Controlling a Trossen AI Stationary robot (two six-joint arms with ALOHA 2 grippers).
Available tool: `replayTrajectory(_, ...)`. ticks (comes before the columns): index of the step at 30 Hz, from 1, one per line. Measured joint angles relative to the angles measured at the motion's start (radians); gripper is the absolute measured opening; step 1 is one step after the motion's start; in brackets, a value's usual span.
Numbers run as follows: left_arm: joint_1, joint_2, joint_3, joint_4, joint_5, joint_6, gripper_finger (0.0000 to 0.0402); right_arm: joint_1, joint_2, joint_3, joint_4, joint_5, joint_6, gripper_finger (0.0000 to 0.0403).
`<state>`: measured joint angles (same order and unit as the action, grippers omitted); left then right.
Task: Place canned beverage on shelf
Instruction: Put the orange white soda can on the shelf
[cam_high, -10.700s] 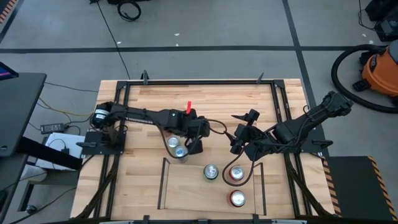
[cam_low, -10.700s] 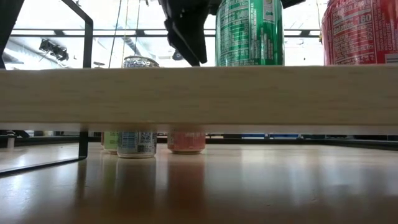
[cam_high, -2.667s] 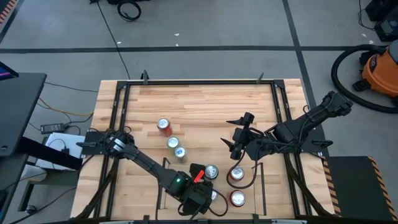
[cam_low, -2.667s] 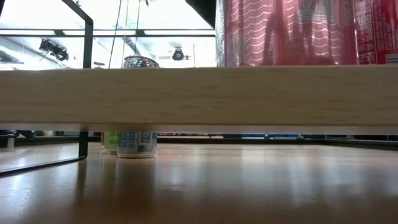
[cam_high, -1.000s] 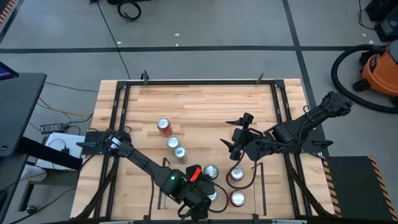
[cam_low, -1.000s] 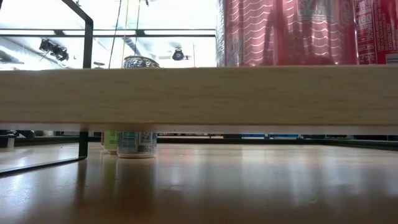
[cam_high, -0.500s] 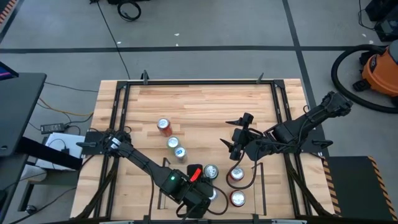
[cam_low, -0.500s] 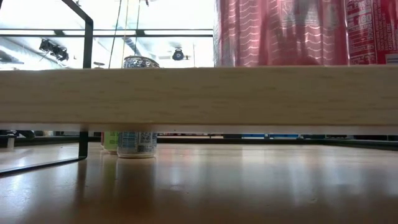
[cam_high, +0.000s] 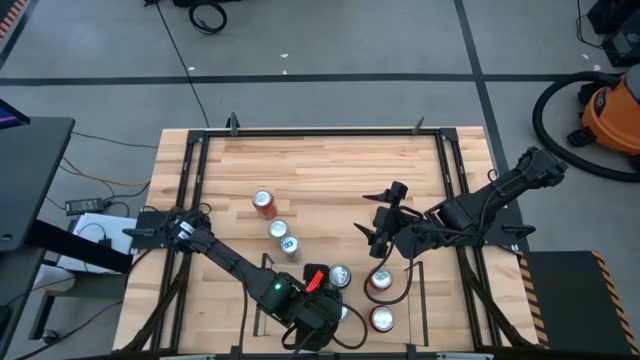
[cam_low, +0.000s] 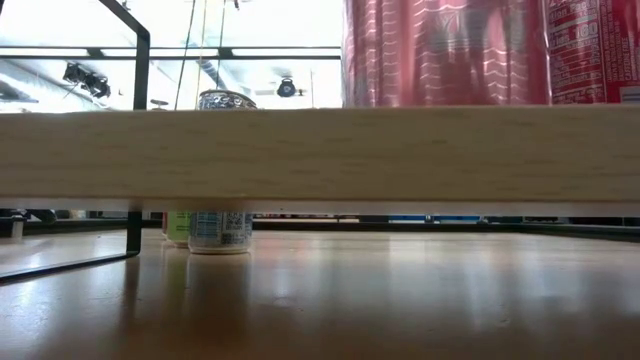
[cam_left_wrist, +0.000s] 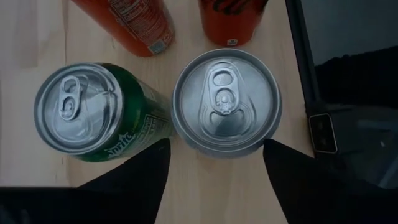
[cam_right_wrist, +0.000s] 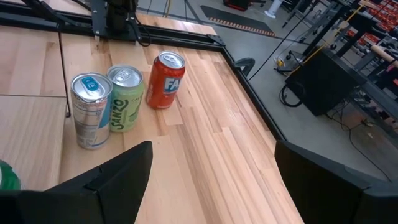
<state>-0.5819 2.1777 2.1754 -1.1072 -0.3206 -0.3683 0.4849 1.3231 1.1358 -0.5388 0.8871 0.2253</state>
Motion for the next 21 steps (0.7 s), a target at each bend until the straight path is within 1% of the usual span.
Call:
replayTrajectory(12, 0.001, 0.000, 0.000, -0.021, 0.000, 0.131, 0.0199, 0.000, 0.000, 0.000, 0.000, -0.001, 0.002, 0.0349)
replayTrajectory(17, 0.002, 0.000, 0.000, -0.020, 0.000, 0.201, 0.0186, 0.000, 0.000, 0.000, 0.000, -0.017, 0.003, 0.0349)
replayTrajectory(21, 0.004, 0.000, 0.000, -0.019, 0.000, 0.207, 0.0183, 0.000, 0.000, 0.000, 0.000, -0.018, 0.007, 0.0349)
